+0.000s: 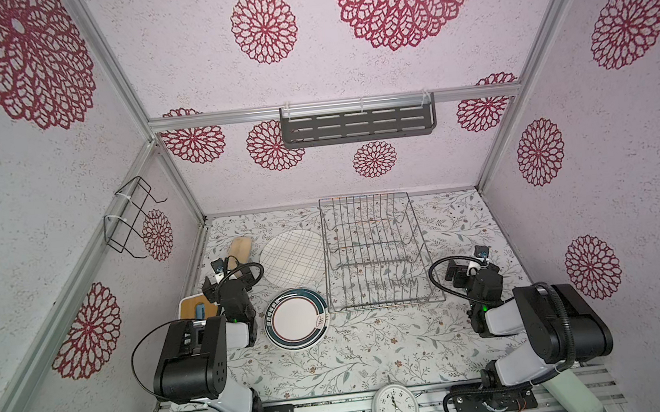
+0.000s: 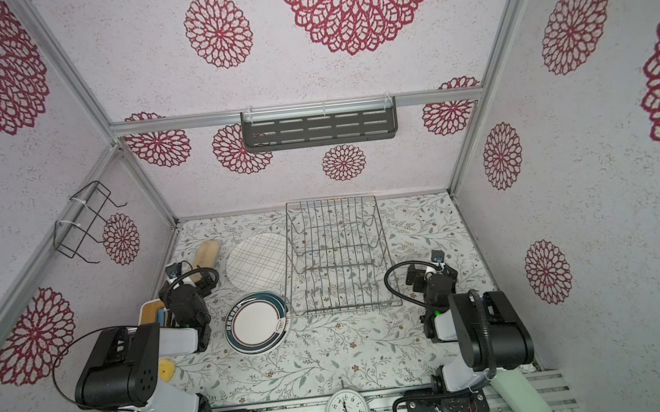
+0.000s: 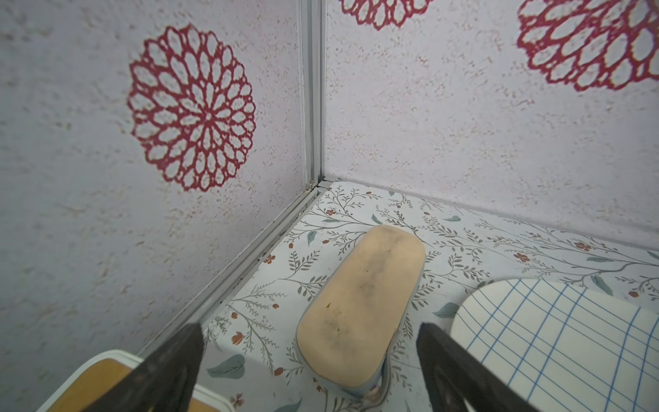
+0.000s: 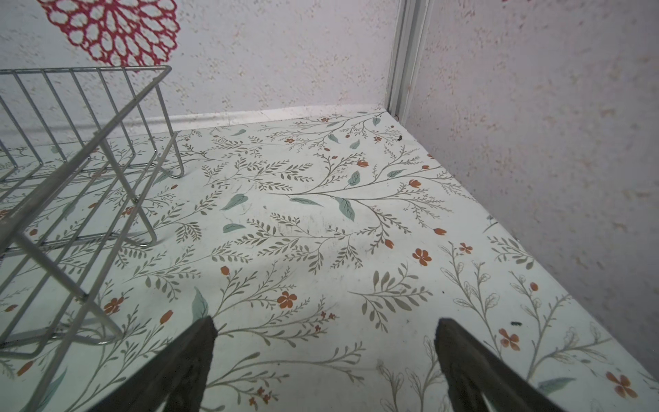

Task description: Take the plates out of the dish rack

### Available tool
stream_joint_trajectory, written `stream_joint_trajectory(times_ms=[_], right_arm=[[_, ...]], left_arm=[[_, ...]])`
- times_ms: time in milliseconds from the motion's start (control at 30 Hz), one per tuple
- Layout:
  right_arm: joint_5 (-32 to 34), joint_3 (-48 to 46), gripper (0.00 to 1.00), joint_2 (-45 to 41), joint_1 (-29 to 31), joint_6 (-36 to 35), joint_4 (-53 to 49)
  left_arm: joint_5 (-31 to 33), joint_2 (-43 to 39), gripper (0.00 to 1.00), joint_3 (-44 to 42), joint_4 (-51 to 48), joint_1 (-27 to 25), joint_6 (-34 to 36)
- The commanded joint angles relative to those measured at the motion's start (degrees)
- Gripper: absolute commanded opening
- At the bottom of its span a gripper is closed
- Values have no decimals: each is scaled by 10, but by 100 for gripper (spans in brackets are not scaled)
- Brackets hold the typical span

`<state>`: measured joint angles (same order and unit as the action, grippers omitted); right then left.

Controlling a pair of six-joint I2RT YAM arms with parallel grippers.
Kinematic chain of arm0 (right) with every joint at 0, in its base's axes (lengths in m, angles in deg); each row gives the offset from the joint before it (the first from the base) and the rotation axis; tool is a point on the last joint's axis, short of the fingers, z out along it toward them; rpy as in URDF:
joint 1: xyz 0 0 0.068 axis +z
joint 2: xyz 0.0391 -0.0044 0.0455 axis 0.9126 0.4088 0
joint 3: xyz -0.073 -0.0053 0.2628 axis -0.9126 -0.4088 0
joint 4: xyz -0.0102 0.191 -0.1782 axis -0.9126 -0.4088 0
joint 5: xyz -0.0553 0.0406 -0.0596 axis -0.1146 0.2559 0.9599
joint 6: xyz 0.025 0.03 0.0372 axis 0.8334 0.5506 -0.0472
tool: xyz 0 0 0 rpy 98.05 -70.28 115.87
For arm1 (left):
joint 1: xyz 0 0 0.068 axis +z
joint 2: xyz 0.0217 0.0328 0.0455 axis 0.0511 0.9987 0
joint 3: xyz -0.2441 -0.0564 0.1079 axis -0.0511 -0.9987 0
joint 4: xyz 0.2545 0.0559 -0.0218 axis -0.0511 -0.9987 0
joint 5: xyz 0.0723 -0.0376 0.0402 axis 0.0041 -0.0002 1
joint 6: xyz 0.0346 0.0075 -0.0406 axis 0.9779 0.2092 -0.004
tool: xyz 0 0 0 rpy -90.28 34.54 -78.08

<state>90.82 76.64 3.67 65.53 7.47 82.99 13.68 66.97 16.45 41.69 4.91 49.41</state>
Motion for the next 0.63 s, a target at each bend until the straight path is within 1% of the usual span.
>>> stream_joint_trajectory(times_ms=[0, 333, 467, 600], right_arm=[[8, 6, 99, -4, 2, -9, 36], [7, 6, 99, -4, 2, -8, 33], [30, 21, 99, -2, 11, -14, 6], [29, 16, 99, -3, 14, -16, 16]], left_arm=[[-12, -8, 97, 3, -31, 4, -10], [-12, -8, 97, 3, -31, 4, -9], [-12, -8, 97, 3, -31, 4, -9], [-12, -9, 97, 2, -29, 4, -9]])
